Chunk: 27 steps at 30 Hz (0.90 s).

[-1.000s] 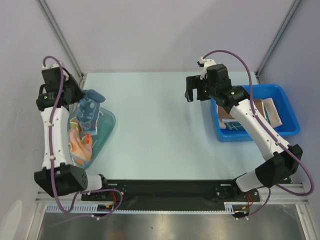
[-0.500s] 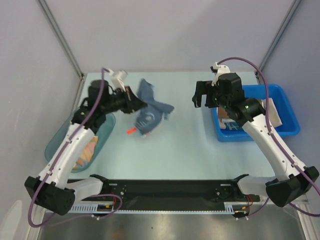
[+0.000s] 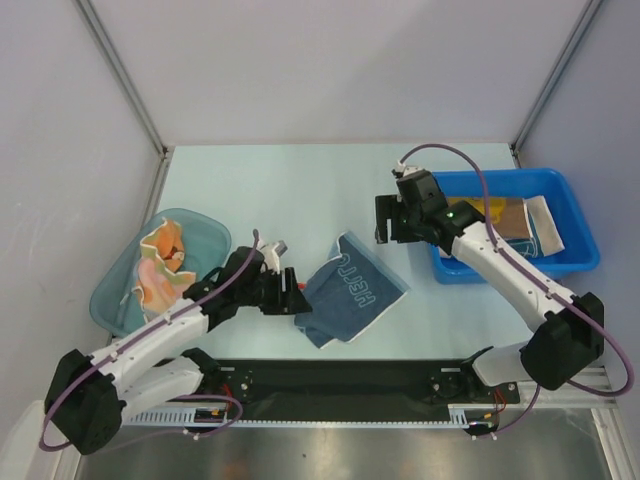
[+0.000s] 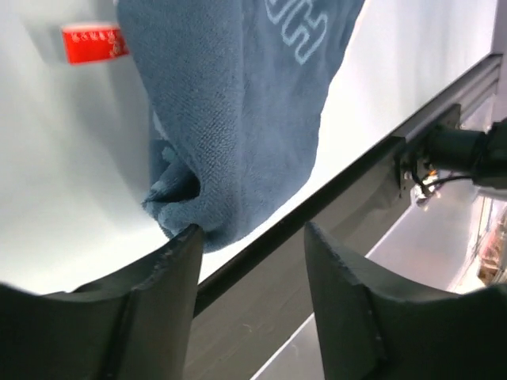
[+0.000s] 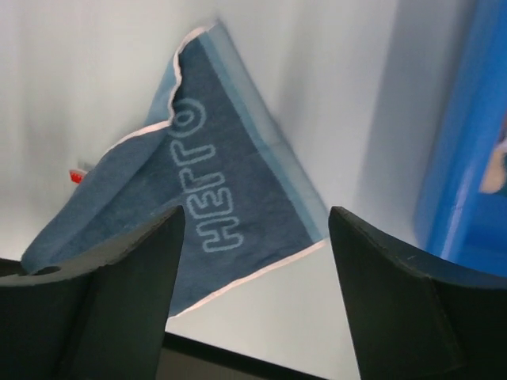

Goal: Fold and stack the towels
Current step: Move the towel to the center of the board, then flatten out the crumpled towel

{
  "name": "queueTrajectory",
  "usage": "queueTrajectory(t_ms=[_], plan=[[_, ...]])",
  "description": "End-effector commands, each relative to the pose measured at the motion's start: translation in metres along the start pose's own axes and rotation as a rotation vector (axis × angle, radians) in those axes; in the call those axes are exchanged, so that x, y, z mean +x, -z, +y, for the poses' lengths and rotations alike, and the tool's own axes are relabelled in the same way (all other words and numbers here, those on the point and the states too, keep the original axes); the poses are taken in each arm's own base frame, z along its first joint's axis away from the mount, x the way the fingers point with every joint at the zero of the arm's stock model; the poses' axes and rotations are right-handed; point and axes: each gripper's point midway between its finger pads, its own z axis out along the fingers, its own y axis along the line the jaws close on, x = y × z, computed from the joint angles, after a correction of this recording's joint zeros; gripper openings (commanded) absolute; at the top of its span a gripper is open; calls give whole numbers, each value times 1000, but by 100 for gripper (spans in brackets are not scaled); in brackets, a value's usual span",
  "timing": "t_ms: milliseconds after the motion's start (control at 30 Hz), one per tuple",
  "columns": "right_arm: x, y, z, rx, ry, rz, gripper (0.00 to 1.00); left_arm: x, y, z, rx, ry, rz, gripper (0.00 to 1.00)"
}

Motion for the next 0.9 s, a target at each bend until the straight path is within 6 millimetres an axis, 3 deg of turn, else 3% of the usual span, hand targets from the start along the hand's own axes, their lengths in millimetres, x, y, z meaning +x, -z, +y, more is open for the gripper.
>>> queueTrajectory(t_ms=[0, 67, 100, 133, 167, 200, 267, 300, 367, 400, 467, 500, 533, 600, 633, 767, 867], plan=[[18, -7, 17, -28, -76, 29, 77, -48, 15, -24, -9, -94, -151, 61], [40, -13, 16, -19, -156, 44, 72, -63, 11, -11, -116, -150, -139, 64], [46, -13, 17, -27, -177, 44, 66, -93, 16, -18, -156, -174, -207, 64], [47, -13, 24, -57, -196, 27, 63, -107, 15, -18, -178, -201, -214, 64], [61, -11, 22, -57, -220, 36, 62, -121, 12, -14, -206, -203, -216, 63], [62, -9, 23, -61, -227, 28, 60, -148, 2, -20, -223, -220, -224, 64], [68, -2, 21, -59, -227, 24, 60, -174, -12, -24, -236, -294, -211, 64], [69, 1, 19, -49, -224, 17, 59, -196, -31, -30, -224, -331, -206, 63], [68, 12, 17, -50, -226, 0, 59, -212, -52, -33, -206, -410, -172, 61], [69, 16, 14, -44, -225, -2, 58, -222, -75, -28, -218, -423, -133, 58], [69, 23, 14, -53, -232, -14, 57, -228, -97, -23, -209, -471, -85, 56], [68, 29, 14, -67, -239, -32, 56, -240, -101, -31, -196, -490, -94, 54], [68, 31, 14, -71, -239, -35, 56, -233, -124, -15, -206, -495, -34, 54], [68, 38, 13, -80, -235, -50, 55, -239, -134, -16, -199, -505, -12, 53], [67, 39, 12, -82, -234, -56, 55, -235, -148, -5, -205, -505, 19, 53], [68, 41, 7, -66, -227, -72, 54, -231, -171, 10, -211, -497, 50, 53], [72, 39, 3, -52, -231, -73, 53, -227, -187, 10, -171, -494, 63, 52]])
